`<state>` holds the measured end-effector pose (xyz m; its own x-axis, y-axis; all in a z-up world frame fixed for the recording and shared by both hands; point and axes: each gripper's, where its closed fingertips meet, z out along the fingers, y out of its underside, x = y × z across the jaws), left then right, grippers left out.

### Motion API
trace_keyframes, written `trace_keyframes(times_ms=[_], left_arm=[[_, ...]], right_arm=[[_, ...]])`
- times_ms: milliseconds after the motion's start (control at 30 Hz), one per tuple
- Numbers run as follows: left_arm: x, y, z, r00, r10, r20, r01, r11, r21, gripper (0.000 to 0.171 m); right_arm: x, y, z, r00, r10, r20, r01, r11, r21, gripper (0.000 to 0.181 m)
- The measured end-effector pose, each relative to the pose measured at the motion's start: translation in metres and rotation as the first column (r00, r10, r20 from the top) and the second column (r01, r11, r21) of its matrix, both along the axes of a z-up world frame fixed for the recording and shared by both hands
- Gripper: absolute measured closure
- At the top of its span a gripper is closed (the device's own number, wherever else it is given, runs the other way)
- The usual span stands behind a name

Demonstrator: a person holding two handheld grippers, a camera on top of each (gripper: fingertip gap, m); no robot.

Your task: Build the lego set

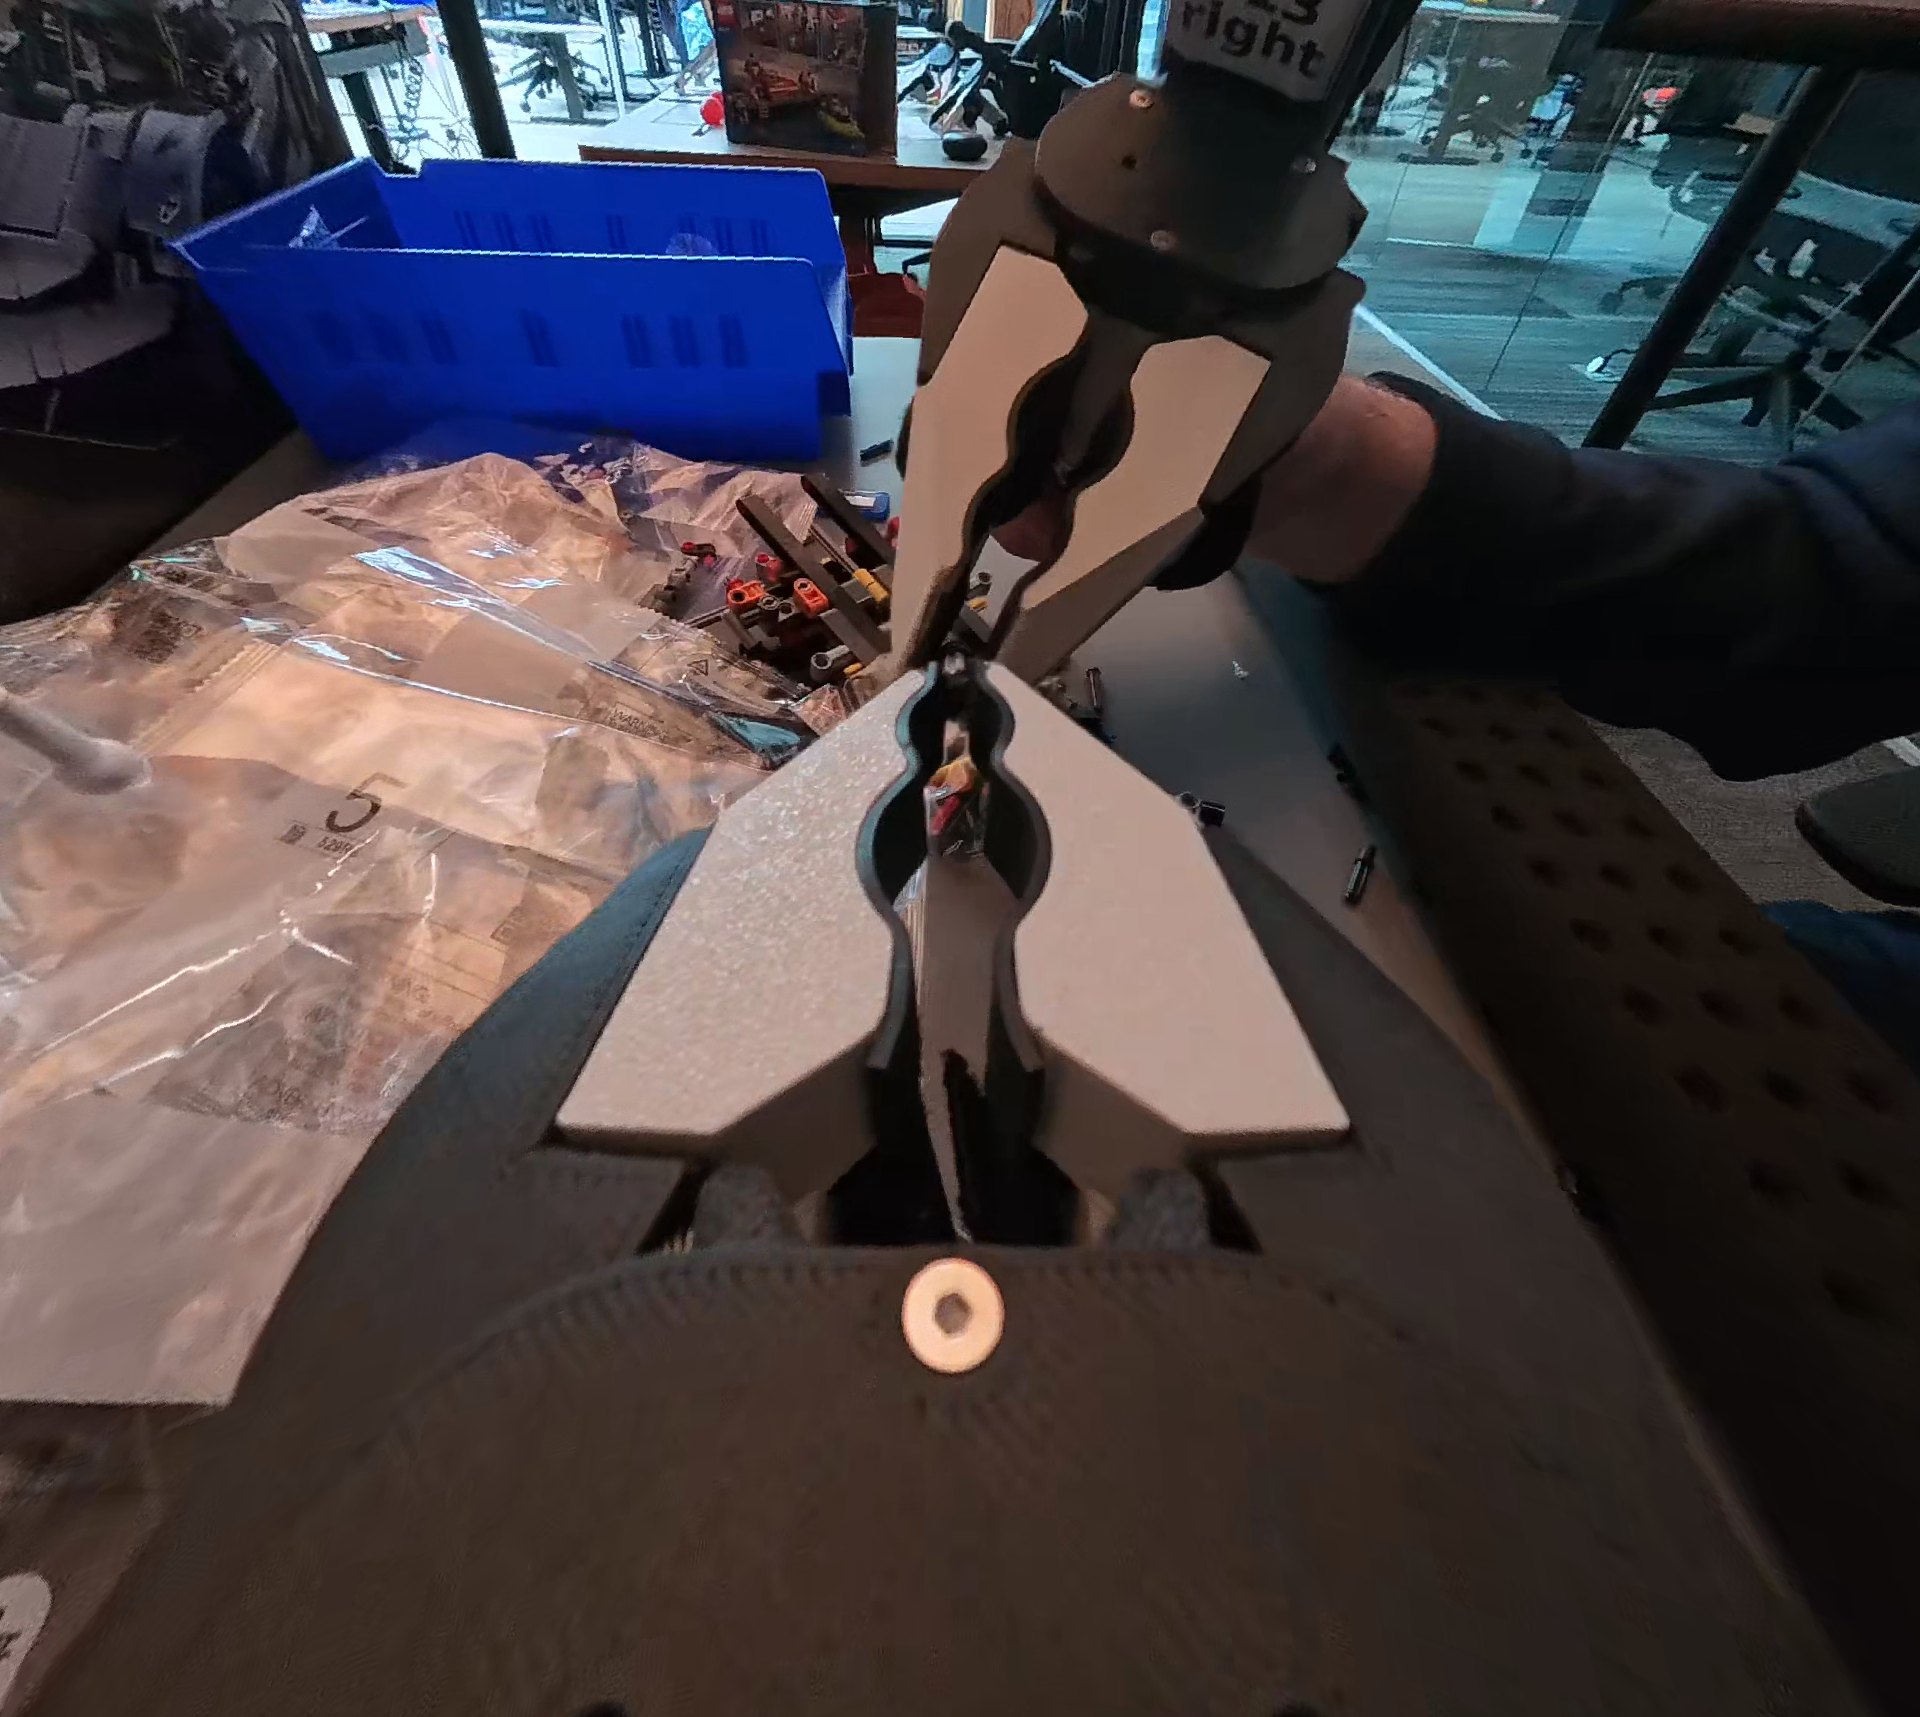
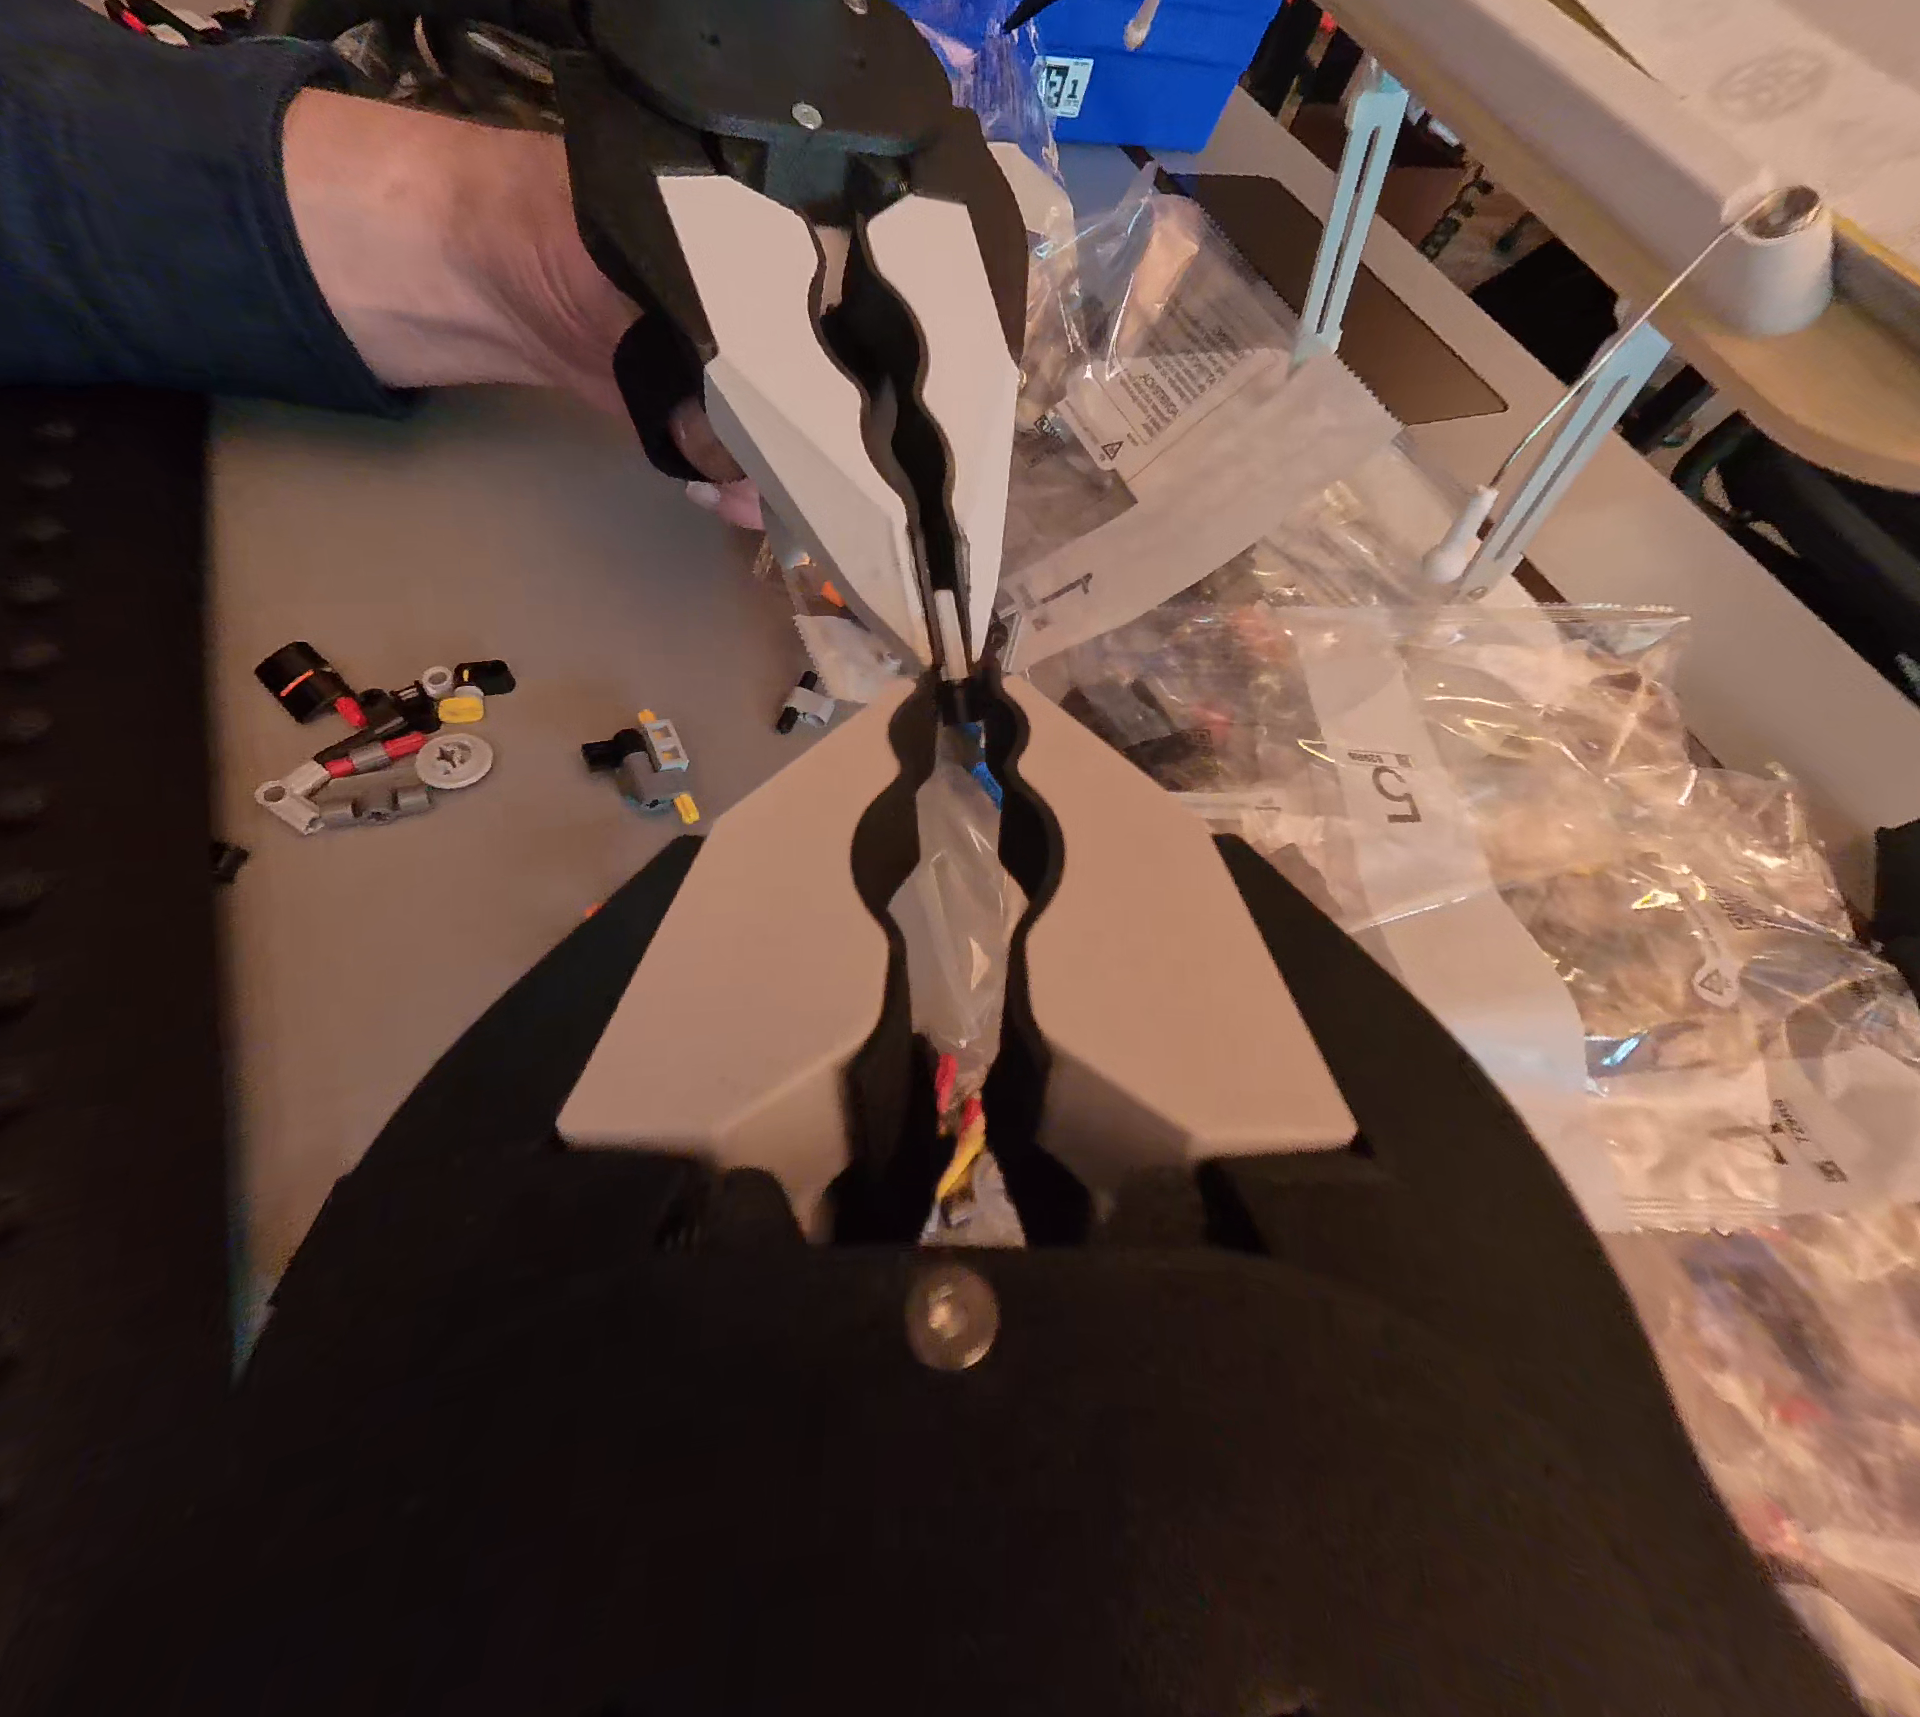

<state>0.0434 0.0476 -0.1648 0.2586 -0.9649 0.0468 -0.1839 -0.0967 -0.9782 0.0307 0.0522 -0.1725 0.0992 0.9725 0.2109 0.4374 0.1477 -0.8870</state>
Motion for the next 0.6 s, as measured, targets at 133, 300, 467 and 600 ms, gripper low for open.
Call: trace_keyframes(times_ms=[133,300,467,600], left_arm=[[0.001,-0.001,-0.001,1.000,-0.009,0.003,0.009,1.000,-0.005,0.170],[0.000,-0.003,0.001,0.999,-0.026,0.025,0.026,0.999,-0.021,0.170],[-0.001,-0.006,0.004,0.997,-0.051,0.058,0.054,0.997,-0.047,0.170],[-0.004,-0.006,0.013,0.987,-0.067,0.149,0.082,0.992,-0.097,0.170]], right_arm=[[0.001,-0.001,-0.002,1.000,0.000,0.019,-0.001,1.000,0.018,0.176],[0.000,-0.004,0.000,1.000,0.021,-0.004,-0.021,1.000,-0.023,0.176],[0.001,-0.008,0.002,0.999,0.046,-0.029,-0.046,0.999,-0.028,0.173],[0.002,-0.008,0.007,0.998,0.041,-0.043,-0.042,0.999,-0.012,0.173]])
